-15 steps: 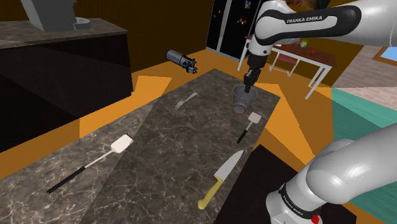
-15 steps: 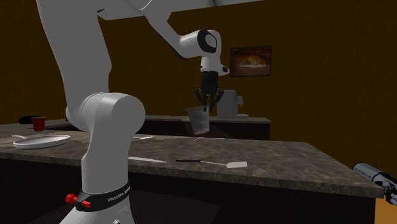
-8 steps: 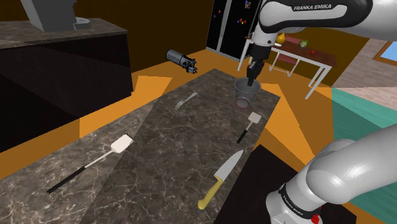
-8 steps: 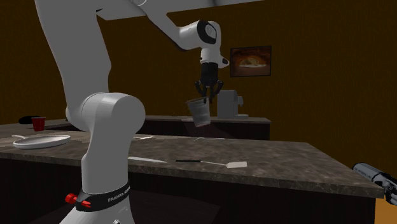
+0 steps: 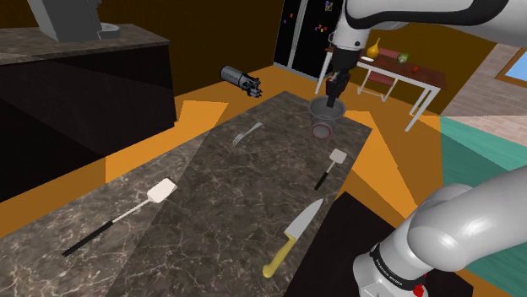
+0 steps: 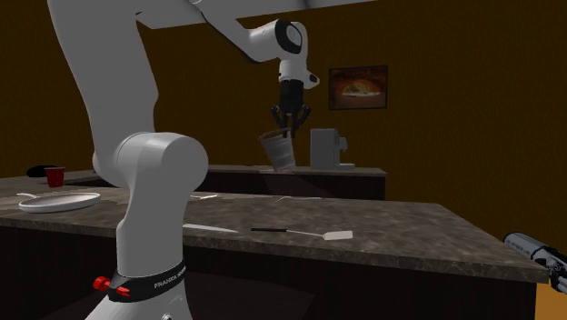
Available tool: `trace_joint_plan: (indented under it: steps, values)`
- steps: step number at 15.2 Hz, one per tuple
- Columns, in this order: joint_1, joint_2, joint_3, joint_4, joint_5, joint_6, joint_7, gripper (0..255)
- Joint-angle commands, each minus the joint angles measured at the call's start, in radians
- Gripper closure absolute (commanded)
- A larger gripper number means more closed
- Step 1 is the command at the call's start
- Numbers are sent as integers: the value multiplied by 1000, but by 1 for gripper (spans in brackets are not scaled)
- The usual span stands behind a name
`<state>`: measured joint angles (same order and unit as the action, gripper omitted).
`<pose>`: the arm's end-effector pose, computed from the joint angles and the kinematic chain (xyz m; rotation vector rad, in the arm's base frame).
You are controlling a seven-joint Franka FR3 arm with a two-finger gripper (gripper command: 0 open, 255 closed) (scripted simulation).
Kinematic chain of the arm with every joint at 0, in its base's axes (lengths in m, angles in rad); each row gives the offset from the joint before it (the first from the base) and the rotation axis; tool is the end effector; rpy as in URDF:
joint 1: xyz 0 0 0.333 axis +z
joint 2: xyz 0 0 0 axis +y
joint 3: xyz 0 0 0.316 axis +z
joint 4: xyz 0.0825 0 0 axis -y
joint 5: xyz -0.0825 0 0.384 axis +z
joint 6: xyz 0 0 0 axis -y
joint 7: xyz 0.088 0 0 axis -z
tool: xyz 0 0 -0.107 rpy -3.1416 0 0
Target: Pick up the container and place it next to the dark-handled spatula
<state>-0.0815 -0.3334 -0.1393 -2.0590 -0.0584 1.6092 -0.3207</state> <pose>0.4289 -0.1097 0.5627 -3.1118 -0.1806 0.1846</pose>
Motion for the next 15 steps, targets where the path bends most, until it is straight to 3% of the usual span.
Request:
trace_joint_plan:
  steps: [1, 15]
  values:
    - [17, -17, 30, -15, 14, -3, 46, 255]
    - [151, 1, 264, 3, 133, 1, 384, 255]
